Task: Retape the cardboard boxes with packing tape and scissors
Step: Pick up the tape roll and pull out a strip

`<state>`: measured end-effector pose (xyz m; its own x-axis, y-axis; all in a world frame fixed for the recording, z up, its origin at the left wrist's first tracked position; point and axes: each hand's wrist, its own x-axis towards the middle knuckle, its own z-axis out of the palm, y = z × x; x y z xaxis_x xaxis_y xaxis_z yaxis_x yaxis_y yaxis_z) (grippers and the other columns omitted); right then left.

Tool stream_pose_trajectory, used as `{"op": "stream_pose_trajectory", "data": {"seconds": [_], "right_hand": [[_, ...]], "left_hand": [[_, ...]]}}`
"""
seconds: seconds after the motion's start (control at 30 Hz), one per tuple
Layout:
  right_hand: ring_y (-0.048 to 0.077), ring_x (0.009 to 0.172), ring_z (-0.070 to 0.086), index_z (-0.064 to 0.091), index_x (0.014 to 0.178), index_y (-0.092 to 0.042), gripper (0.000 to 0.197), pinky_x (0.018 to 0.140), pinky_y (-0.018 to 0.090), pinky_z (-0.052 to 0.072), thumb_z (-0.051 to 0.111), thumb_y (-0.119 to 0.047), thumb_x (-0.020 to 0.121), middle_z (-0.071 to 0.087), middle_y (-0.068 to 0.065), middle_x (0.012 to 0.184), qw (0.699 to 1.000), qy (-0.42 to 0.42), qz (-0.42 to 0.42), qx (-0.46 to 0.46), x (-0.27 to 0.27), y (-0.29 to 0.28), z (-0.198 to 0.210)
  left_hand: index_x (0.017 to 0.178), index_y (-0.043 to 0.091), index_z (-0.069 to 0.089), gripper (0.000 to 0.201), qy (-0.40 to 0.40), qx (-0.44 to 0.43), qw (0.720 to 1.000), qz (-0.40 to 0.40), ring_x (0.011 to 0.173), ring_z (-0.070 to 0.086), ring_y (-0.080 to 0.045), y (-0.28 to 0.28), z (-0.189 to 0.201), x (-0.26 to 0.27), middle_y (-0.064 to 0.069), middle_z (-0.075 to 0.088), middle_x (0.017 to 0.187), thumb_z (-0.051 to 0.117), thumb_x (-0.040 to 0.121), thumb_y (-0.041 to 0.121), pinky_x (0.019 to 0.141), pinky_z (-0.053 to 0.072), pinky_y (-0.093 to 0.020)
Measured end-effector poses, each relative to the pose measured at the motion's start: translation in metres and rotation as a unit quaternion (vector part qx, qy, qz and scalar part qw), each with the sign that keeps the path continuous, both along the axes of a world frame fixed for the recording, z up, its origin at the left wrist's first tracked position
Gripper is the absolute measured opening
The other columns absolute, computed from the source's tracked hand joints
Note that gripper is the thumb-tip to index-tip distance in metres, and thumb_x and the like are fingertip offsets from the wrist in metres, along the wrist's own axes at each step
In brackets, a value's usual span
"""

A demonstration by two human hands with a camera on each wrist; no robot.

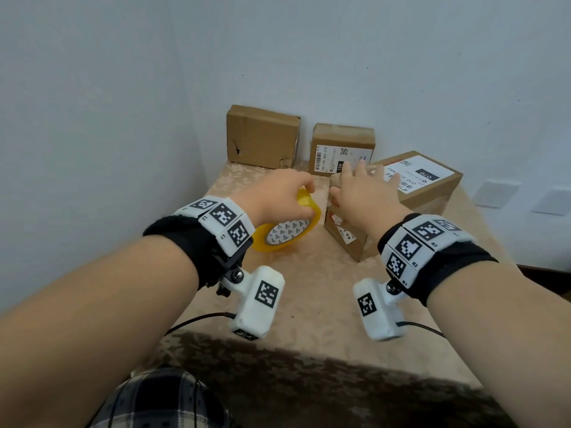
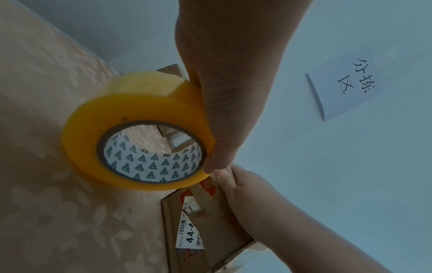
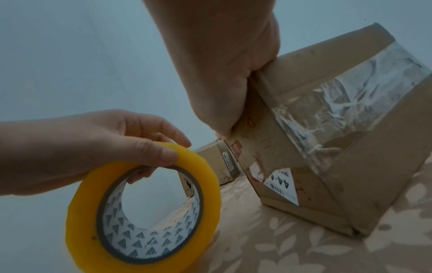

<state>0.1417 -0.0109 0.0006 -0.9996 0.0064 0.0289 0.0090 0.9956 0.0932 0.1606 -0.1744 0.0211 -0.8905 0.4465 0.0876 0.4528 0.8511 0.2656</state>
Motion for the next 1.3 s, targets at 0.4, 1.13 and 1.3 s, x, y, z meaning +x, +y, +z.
{"op": "stream_pose_trajectory", "data": {"seconds": [0.4, 1.13, 1.3], "right_hand": [[0.047, 0.144, 0.006, 0.004, 0.155, -0.019, 0.055, 0.112, 0.066, 0.009, 0.016, -0.035, 0.104, 0.003, 0.017, 0.161, 1.000, -0.012, 0.013, -0.024, 0.005, 0.003, 0.004], [0.031, 0.087, 0.059, 0.065, 0.099, -0.001, 0.022, 0.071, 0.026, 0.038, 0.048, -0.016, 0.095, 0.065, 0.015, 0.098, 0.970, 0.000, -0.179, -0.167, 0.089, 0.152, -0.036], [0.035, 0.105, 0.060, 0.060, 0.115, 0.003, 0.026, 0.079, 0.033, 0.045, 0.047, -0.010, 0.098, 0.063, 0.022, 0.113, 0.970, -0.021, -0.186, -0.159, 0.085, 0.144, -0.040]], "left_hand": [[0.123, 0.019, 0.059, 0.042, 0.008, 0.052, 0.998, 0.020, 0.109, 0.055, -0.017, 0.002, 0.005, 0.004, 0.000, 0.061, 0.121, 0.065, 0.085, 0.037, 0.081, 0.038, -0.023], [0.125, 0.020, 0.056, 0.037, 0.092, -0.018, 0.982, 0.167, 0.119, 0.041, -0.031, 0.049, -0.018, 0.024, -0.010, 0.048, 0.127, 0.041, 0.097, 0.038, 0.100, 0.034, -0.042], [0.119, 0.018, 0.059, 0.033, 0.113, 0.005, 0.971, 0.211, 0.120, 0.041, -0.033, 0.054, -0.023, 0.026, -0.010, 0.049, 0.125, 0.040, 0.097, 0.034, 0.103, 0.028, -0.044]]}}
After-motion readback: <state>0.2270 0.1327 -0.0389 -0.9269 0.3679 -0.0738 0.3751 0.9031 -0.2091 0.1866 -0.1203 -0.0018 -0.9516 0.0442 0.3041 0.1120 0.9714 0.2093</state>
